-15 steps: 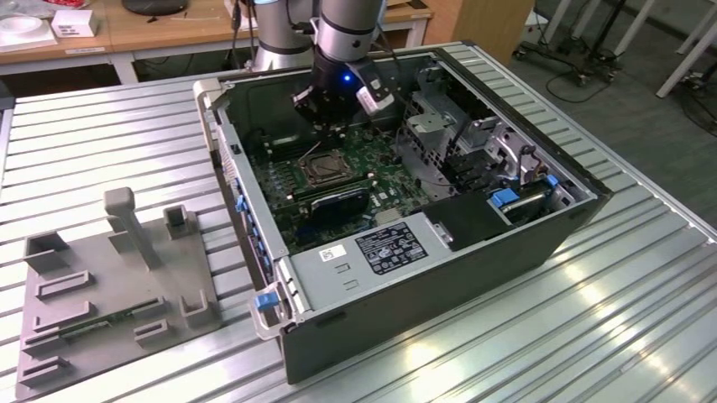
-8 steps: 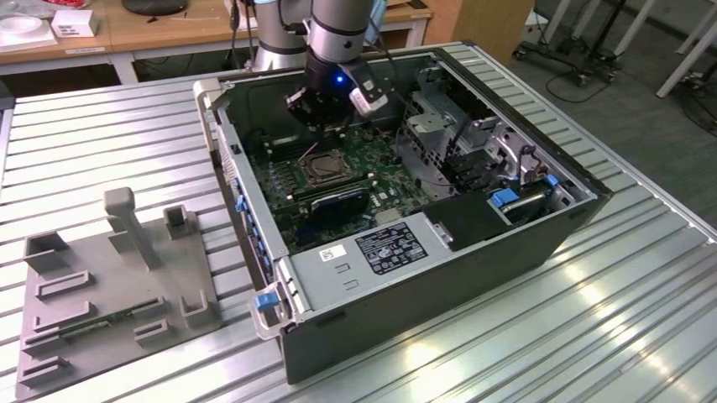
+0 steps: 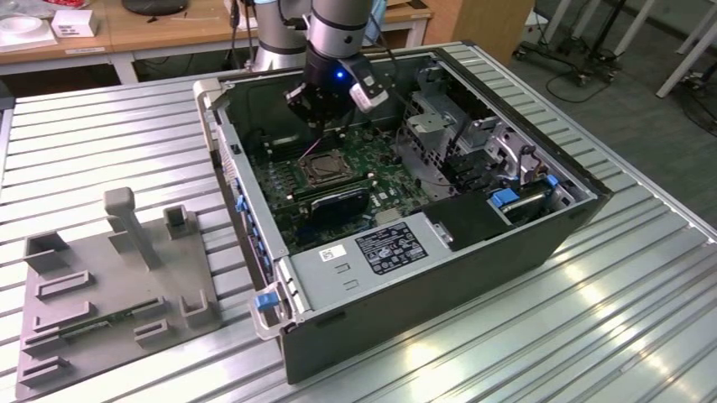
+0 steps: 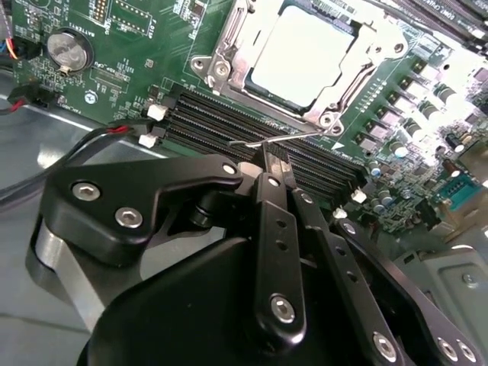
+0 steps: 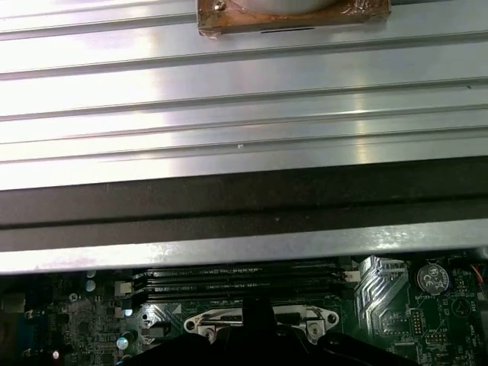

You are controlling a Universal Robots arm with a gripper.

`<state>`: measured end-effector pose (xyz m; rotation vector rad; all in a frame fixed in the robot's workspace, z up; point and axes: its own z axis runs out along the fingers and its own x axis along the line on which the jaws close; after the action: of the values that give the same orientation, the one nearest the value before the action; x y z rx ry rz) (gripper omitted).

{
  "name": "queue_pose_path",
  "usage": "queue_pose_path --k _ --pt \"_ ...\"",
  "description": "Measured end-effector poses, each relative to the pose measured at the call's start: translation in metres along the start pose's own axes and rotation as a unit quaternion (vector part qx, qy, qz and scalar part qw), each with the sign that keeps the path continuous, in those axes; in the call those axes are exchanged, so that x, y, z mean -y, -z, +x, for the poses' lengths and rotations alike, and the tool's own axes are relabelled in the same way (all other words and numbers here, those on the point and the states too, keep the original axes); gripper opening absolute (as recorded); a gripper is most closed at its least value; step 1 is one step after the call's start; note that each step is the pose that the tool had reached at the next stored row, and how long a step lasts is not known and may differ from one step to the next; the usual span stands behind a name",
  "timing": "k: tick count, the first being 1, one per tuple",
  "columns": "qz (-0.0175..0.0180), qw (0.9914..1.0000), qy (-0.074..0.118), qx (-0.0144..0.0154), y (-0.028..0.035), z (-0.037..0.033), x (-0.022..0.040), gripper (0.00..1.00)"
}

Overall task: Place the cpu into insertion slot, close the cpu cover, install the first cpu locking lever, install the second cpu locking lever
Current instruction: 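Install the first cpu locking lever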

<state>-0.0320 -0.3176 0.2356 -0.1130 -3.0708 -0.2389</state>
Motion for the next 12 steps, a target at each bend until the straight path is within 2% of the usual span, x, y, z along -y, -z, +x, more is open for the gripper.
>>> queue_pose_path --k 2,5,6,8,9,10,12 --pt "-0.0003 1.0 0.0 0.0011 -0.0005 0.0012 0.0002 0.11" --pt "-0.0054 0.99998 0.001 0.0019 -0.0018 0.0023 0.0005 0.11" --pt "-0.0079 0.99997 0.001 0.0018 -0.0019 0.0024 0.0005 0.11" --pt "-0.0182 0.99983 0.001 0.001 -0.002 0.0025 0.0005 0.11" --pt "-0.0207 0.99978 0.001 0.0009 -0.0019 0.0024 0.0005 0.11" --pt "-0.0219 0.99976 0.001 0.0008 -0.002 0.0025 0.0005 0.11" --pt "-0.022 0.99976 0.001 0.0008 -0.002 0.0025 0.0005 0.11"
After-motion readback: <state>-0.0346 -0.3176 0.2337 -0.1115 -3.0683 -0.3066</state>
